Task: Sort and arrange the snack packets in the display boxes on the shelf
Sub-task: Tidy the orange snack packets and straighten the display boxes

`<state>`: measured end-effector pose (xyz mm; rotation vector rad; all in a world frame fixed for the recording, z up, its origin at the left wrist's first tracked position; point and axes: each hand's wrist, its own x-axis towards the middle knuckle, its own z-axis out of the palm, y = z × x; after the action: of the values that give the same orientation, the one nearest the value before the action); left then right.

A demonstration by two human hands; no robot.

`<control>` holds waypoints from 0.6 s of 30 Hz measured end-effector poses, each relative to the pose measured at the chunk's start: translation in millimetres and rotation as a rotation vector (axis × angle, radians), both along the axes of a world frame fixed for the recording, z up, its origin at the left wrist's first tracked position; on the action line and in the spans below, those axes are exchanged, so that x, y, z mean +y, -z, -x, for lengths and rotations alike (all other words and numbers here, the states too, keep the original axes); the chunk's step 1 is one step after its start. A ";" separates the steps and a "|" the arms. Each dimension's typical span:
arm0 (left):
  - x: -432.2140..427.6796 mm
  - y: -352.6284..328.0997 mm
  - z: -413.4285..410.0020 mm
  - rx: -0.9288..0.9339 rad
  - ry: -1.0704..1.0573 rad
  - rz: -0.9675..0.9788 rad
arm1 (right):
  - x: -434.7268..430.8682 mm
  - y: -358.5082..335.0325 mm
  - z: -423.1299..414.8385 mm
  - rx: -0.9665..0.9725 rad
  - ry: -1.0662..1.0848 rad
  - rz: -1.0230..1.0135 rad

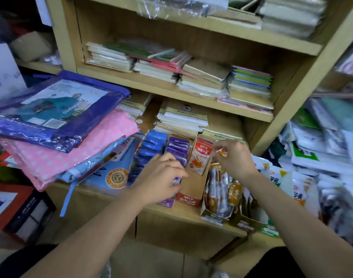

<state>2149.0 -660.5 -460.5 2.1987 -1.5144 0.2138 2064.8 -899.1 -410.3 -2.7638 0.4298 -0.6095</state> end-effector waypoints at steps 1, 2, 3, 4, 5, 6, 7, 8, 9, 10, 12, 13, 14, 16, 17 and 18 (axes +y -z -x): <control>-9.9 3.0 3.2 -0.045 0.032 -0.074 | -5.6 2.4 -7.0 0.032 0.016 0.014; -17.5 7.4 6.3 -0.100 0.053 -0.143 | -9.6 4.8 -12.9 0.071 0.027 0.034; -22.3 11.6 9.4 -0.148 0.066 -0.208 | -12.9 7.6 -18.1 0.116 0.031 0.056; -24.9 16.7 11.5 -0.184 0.071 -0.263 | -15.2 10.7 -22.2 0.159 0.032 0.085; -26.1 21.2 13.2 -0.215 0.071 -0.302 | -16.9 14.0 -25.4 0.188 0.031 0.110; -26.6 24.5 14.8 -0.234 0.069 -0.325 | -17.5 16.2 -27.4 0.209 0.028 0.129; -26.7 27.0 16.1 -0.241 0.070 -0.328 | -18.5 18.5 -29.4 0.216 0.023 0.146; -26.7 29.9 16.8 -0.236 0.074 -0.319 | -18.8 20.0 -30.9 0.208 0.020 0.169; -26.4 32.2 17.3 -0.227 0.080 -0.302 | -19.2 21.2 -32.4 0.192 0.020 0.191; -25.9 34.3 17.7 -0.215 0.089 -0.287 | -18.6 21.1 -33.5 0.167 0.023 0.214; -23.6 38.1 18.2 -0.183 0.115 -0.262 | -17.5 20.7 -37.7 0.148 0.037 0.251; -21.8 39.5 18.6 -0.165 0.131 -0.243 | -16.0 19.6 -40.1 0.160 0.040 0.265; -19.8 40.2 19.1 -0.152 0.146 -0.225 | -14.1 18.8 -42.6 0.172 0.041 0.274; -17.4 40.1 19.8 -0.134 0.166 -0.200 | -9.8 16.9 -46.7 0.181 0.036 0.256; -16.7 40.3 19.7 -0.129 0.171 -0.191 | -7.9 16.7 -48.1 0.182 0.034 0.240; -16.1 40.5 19.6 -0.127 0.174 -0.182 | -6.0 16.8 -48.9 0.191 0.032 0.229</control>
<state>2129.4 -676.6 -501.0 2.2102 -1.8508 0.1677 2113.6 -905.1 -427.1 -3.0542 0.4725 -0.4263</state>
